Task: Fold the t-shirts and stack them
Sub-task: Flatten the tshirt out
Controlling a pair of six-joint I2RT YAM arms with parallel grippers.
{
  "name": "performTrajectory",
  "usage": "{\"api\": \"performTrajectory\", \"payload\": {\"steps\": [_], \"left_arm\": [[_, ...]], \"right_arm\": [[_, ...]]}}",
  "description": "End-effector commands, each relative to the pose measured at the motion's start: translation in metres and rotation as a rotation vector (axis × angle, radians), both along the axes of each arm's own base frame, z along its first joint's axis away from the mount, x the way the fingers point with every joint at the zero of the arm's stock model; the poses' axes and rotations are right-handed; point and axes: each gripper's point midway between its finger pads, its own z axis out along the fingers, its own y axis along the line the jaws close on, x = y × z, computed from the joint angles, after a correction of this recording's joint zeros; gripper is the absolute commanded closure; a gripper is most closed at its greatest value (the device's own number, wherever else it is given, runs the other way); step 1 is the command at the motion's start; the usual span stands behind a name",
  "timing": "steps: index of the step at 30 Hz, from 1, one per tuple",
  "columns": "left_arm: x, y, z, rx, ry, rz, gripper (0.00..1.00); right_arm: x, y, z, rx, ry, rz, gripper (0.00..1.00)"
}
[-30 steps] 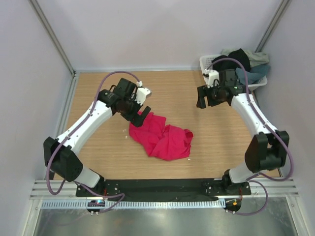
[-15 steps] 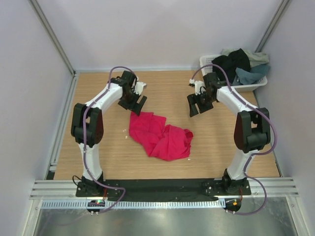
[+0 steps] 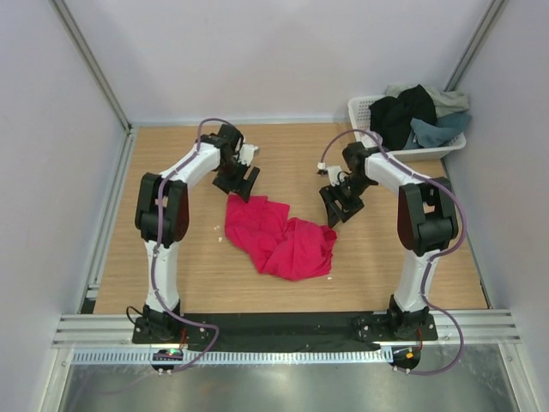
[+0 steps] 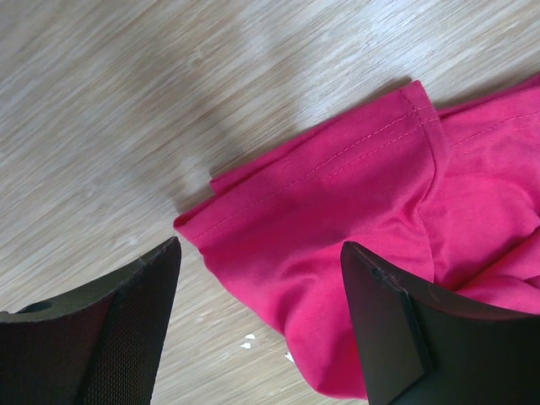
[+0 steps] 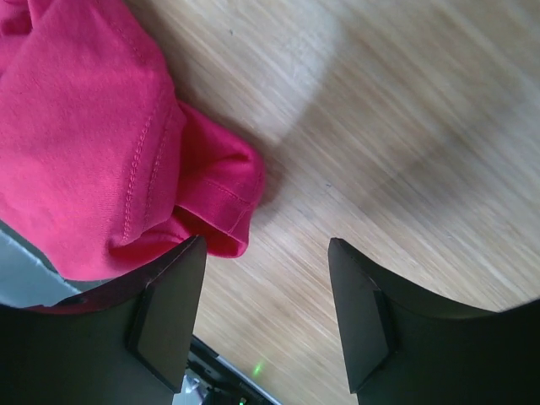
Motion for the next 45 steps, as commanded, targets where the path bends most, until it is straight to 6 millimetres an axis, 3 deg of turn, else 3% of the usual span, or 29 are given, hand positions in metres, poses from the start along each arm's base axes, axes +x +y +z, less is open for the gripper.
{"api": "performTrajectory", "payload": {"steps": [1,8,12,13,16,21,25,26,31,36,37,39,40,43,44,45], "left_arm": [[0.000,-0.007,0.003,-0.026,0.015,0.007,0.23],[-0.003,-0.003,-0.011,-0.006,0.046,0.012,0.25],[-0.004,-0.003,-0.015,-0.004,0.054,0.007,0.31],[-0.005,-0.004,-0.015,-0.009,0.058,0.001,0.41],[-0.008,-0.006,-0.017,-0.021,0.074,-0.001,0.52],[-0.011,-0.007,-0.016,-0.028,0.077,-0.010,0.61],[-0.010,-0.005,-0.007,-0.029,0.056,-0.016,1.00],[-0.009,-0.004,-0.004,-0.032,0.052,-0.013,1.00],[-0.007,-0.002,0.041,-0.074,-0.041,-0.011,1.00],[-0.009,0.003,0.099,-0.099,-0.173,-0.009,1.00],[-0.014,0.004,0.123,-0.115,-0.226,-0.014,1.00],[-0.023,0.008,0.147,-0.123,-0.275,-0.033,1.00],[-0.031,0.011,0.170,-0.134,-0.334,-0.042,1.00],[-0.045,0.020,0.199,-0.134,-0.435,-0.084,1.00],[-0.056,0.024,0.223,-0.145,-0.509,-0.093,1.00],[-0.059,0.026,0.233,-0.147,-0.546,-0.100,1.00]], "right_arm": [[-0.015,0.007,0.002,0.048,0.072,0.043,0.35],[-0.024,0.022,0.002,0.113,0.125,0.102,0.36],[-0.018,0.028,-0.003,0.106,0.110,0.116,0.47],[-0.016,0.029,-0.005,0.103,0.108,0.111,0.49],[-0.004,0.030,-0.010,0.081,0.075,0.096,0.61],[0.016,0.024,-0.015,0.015,0.006,0.073,0.82],[0.032,0.018,-0.005,-0.023,-0.075,0.061,0.98],[0.036,0.017,-0.001,-0.027,-0.094,0.059,0.99],[0.071,0.006,0.044,-0.071,-0.286,0.031,0.99],[0.100,0.000,0.127,-0.084,-0.539,0.021,0.99],[0.102,-0.002,0.137,-0.089,-0.572,0.023,0.99],[0.101,-0.004,0.167,-0.081,-0.646,0.016,0.99],[0.100,-0.005,0.175,-0.080,-0.669,0.015,0.98],[0.091,-0.007,0.213,-0.051,-0.775,0.002,0.99],[0.088,-0.007,0.223,-0.040,-0.800,-0.004,0.99],[0.086,-0.006,0.233,-0.020,-0.825,-0.007,0.99]]}}
